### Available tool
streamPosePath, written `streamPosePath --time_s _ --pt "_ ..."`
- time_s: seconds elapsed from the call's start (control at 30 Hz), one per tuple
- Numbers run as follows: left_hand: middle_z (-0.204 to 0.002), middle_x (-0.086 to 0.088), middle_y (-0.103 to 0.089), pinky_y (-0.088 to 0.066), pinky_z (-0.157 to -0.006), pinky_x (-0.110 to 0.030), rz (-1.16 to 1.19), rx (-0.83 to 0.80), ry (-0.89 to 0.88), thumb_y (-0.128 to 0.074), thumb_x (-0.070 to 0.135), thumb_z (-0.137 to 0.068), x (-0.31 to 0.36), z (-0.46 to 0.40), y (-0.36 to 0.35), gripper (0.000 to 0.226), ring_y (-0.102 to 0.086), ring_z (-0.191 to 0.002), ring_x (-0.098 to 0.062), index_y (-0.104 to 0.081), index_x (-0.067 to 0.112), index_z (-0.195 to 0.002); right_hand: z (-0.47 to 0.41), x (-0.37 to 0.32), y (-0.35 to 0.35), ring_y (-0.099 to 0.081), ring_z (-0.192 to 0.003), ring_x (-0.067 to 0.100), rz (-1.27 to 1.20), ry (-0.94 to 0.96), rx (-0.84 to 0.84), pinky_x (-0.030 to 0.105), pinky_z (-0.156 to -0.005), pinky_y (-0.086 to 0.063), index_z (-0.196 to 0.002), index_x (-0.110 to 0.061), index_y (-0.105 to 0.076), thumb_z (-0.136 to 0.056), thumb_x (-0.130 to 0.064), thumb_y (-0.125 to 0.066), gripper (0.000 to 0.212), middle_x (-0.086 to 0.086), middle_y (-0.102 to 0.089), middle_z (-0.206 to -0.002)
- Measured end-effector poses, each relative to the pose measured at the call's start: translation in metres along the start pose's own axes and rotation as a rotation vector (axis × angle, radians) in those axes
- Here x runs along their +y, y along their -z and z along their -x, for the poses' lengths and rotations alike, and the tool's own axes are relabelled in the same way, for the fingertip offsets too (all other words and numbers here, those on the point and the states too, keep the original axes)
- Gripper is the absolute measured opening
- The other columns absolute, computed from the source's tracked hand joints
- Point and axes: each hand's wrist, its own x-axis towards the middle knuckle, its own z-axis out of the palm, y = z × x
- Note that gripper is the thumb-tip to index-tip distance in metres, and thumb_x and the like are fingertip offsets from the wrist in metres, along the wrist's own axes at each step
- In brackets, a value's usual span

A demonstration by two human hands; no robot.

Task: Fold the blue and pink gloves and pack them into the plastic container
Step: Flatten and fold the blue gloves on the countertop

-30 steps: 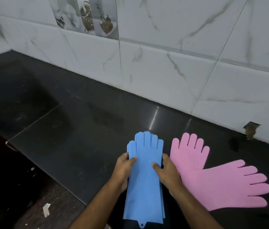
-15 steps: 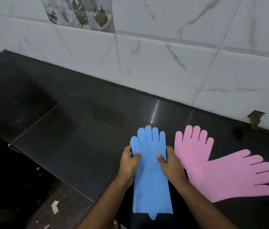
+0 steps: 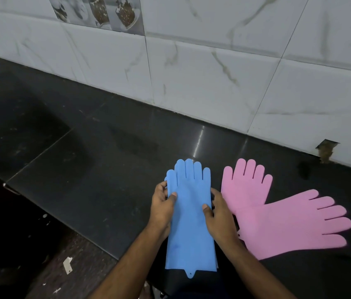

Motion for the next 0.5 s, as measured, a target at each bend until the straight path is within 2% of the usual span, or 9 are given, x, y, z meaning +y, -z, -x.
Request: streamPosePath --time_s 0.1,0.23,0.37,0.43,0.5 --pt "-0.121 -0.006 -0.071 -0.059 -0.097 -0.050 -0.060 0.049 -0.009 -0.055 0.001 -0.102 -0.002 0.000 -0.002 0.027 -0.071 -0.109 -0.027 -0.056 0.015 -0.125 -0.003 0.002 -0.002 -0.066 -0.111 0.013 -0.074 -0.044 -0.010 0.038 -0.095 -0.058 -0.144 -0.030 -0.041 -0.101 -0.020 -0.059 0.049 -0.007 -0.066 -0.126" --pt "-0.119 -0.005 -0.071 -0.060 -0.094 -0.047 -0.117 0.080 0.000 -0.062 0.009 -0.101 -0.003 -0.002 0.001 0.026 -0.072 -0.105 -0.022 -0.054 0.016 -0.125 -0.011 0.007 -0.004 -0.069 -0.105 0.014 -0.077 -0.074 0.011 0.031 -0.089 -0.059 -0.138 -0.028 -0.044 -0.100 -0.023 -0.061 0.042 -0.006 -0.069 -0.122" --pt "-0.127 0.001 -0.065 -0.059 -0.089 -0.032 -0.208 0.028 -0.090 -0.065 0.020 -0.100 -0.002 0.001 0.001 0.032 -0.068 -0.108 -0.011 -0.051 0.022 -0.128 -0.010 0.008 -0.005 -0.069 -0.106 0.017 -0.081 -0.052 0.032 0.035 -0.090 -0.060 -0.137 -0.023 -0.045 -0.100 -0.025 -0.061 0.041 -0.002 -0.068 -0.124" --pt "-0.134 0.003 -0.062 -0.057 -0.094 -0.031 -0.295 0.012 -0.158 -0.066 0.022 -0.100 -0.003 0.004 0.003 0.040 -0.065 -0.115 -0.010 -0.049 0.021 -0.136 -0.006 0.006 -0.004 -0.068 -0.106 0.018 -0.059 -0.044 0.044 0.039 -0.091 -0.060 -0.140 -0.020 -0.043 -0.100 -0.029 -0.061 0.045 -0.001 -0.066 -0.125" --pt "-0.142 0.004 -0.053 -0.052 -0.104 -0.035 -0.458 0.033 -0.239 -0.066 0.022 -0.099 -0.004 0.007 0.008 0.051 -0.057 -0.124 -0.011 -0.044 0.019 -0.145 0.002 0.006 -0.003 -0.066 -0.103 0.015 -0.041 -0.018 0.056 0.034 -0.089 -0.060 -0.142 -0.020 -0.041 -0.099 -0.033 -0.060 0.049 -0.002 -0.062 -0.124"
